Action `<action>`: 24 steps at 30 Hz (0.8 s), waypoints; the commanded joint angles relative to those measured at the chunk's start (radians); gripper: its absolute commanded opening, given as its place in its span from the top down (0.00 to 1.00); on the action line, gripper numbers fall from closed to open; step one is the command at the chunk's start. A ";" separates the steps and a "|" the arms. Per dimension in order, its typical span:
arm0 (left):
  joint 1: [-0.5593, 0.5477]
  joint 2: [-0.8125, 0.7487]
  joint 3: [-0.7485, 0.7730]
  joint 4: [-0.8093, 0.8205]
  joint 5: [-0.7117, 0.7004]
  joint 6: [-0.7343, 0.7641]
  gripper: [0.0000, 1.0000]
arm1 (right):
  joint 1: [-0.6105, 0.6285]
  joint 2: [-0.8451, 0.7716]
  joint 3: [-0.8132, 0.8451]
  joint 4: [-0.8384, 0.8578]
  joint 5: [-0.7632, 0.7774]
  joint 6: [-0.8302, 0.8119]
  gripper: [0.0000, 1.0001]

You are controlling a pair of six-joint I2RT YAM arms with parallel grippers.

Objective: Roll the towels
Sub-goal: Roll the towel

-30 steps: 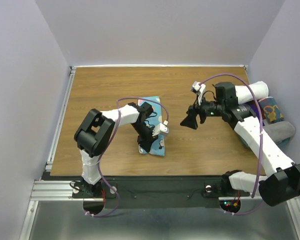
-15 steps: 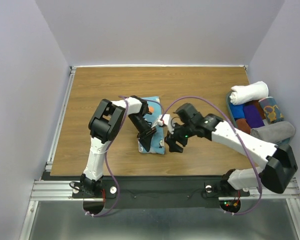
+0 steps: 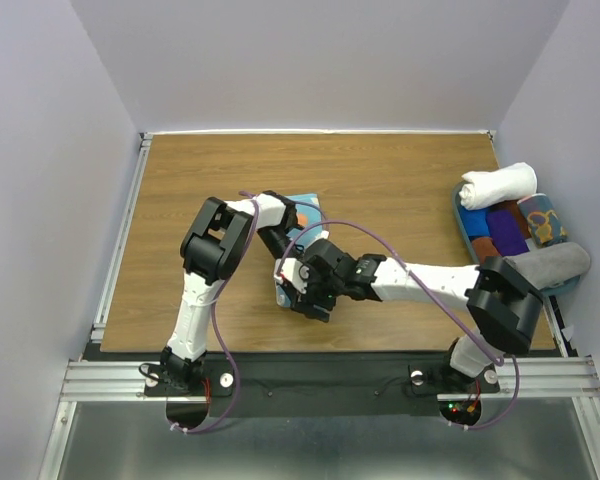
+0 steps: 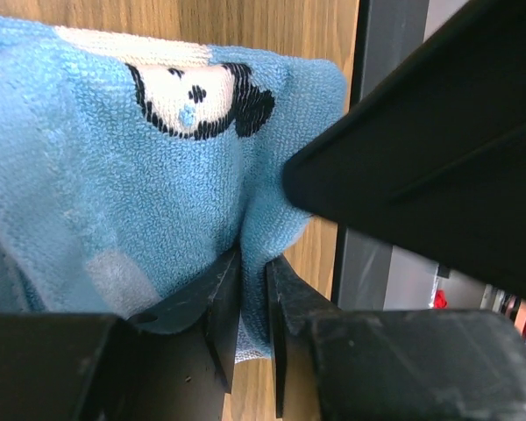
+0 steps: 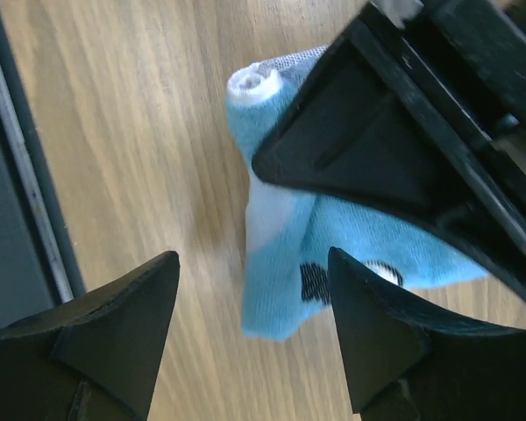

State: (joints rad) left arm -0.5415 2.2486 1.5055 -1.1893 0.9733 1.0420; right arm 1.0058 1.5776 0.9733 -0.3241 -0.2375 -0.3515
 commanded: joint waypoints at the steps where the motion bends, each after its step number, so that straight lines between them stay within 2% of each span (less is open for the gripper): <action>1: 0.006 0.031 0.022 0.074 -0.094 0.047 0.71 | 0.019 0.050 0.001 0.137 0.047 -0.007 0.27; 4: 0.006 0.028 0.024 0.074 -0.094 0.050 0.71 | 0.019 0.077 -0.004 0.155 0.056 -0.021 0.35; 7: 0.014 0.019 0.021 0.074 -0.082 0.056 0.70 | 0.020 0.113 -0.024 0.175 0.069 -0.040 0.54; 8: 0.017 0.006 0.019 0.074 -0.076 0.058 0.69 | 0.019 0.134 -0.033 0.177 0.072 -0.044 0.70; 11: 0.020 -0.015 0.018 0.076 -0.065 0.059 0.64 | 0.019 0.145 -0.045 0.175 0.046 -0.037 0.92; 12: 0.028 -0.038 0.013 0.083 -0.062 0.056 0.53 | 0.020 0.131 -0.054 0.174 0.003 -0.018 0.99; 14: 0.040 -0.072 0.006 0.089 -0.059 0.046 0.42 | 0.019 0.111 -0.059 0.160 -0.043 -0.012 0.99; 15: 0.054 -0.113 -0.002 0.092 -0.062 0.046 0.33 | 0.014 0.096 -0.061 0.139 -0.075 -0.001 0.99; 17: 0.078 -0.182 -0.008 0.099 -0.076 0.043 0.27 | 0.004 0.088 -0.059 0.100 -0.150 0.012 0.99; 24: 0.236 -0.366 -0.007 0.141 -0.142 0.036 0.17 | -0.119 0.123 -0.028 0.011 -0.431 0.094 0.99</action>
State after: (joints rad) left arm -0.3836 2.0151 1.4975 -1.0985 0.8894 1.0580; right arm 0.9428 1.6875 0.9325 -0.2291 -0.4534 -0.3103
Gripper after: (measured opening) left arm 0.811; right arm 0.068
